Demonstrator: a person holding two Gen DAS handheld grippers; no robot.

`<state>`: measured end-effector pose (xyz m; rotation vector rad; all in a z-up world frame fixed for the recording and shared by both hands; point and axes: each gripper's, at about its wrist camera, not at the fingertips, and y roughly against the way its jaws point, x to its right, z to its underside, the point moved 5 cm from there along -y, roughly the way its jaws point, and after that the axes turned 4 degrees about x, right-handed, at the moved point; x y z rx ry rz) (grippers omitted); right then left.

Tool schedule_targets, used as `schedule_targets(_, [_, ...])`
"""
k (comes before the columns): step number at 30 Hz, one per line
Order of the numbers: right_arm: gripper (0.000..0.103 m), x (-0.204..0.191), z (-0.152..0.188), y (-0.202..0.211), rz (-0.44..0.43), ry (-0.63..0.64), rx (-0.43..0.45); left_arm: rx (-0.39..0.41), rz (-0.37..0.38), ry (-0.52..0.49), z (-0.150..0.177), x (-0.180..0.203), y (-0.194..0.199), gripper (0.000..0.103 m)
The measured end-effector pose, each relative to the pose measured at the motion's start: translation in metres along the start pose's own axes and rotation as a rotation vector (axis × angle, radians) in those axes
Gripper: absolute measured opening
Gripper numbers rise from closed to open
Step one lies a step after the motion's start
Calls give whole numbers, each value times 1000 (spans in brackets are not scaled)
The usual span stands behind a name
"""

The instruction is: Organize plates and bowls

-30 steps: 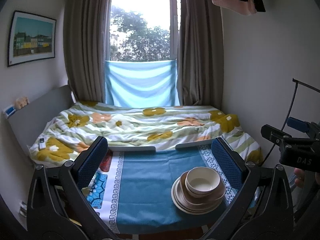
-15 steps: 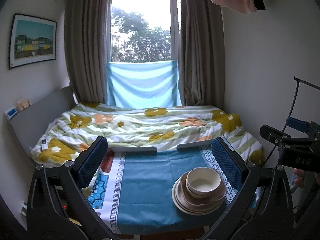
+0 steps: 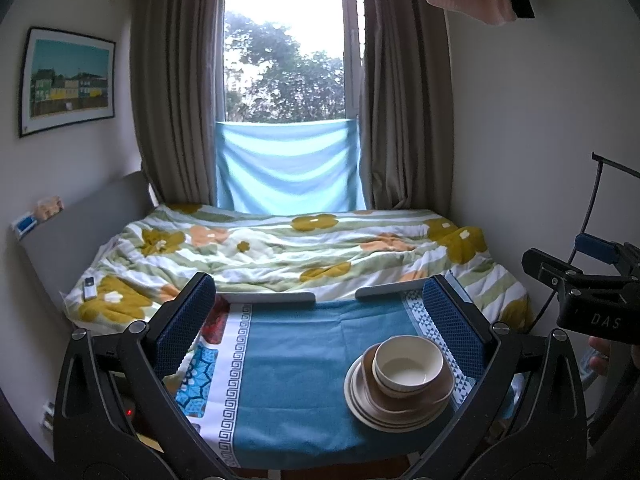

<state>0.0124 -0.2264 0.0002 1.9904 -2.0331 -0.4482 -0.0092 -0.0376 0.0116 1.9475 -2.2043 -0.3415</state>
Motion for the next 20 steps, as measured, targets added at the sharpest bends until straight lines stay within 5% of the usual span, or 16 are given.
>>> schedule_targets(20, [102, 5, -2, -11, -27, 1, -11, 25, -50, 7, -1, -4, -2, 103])
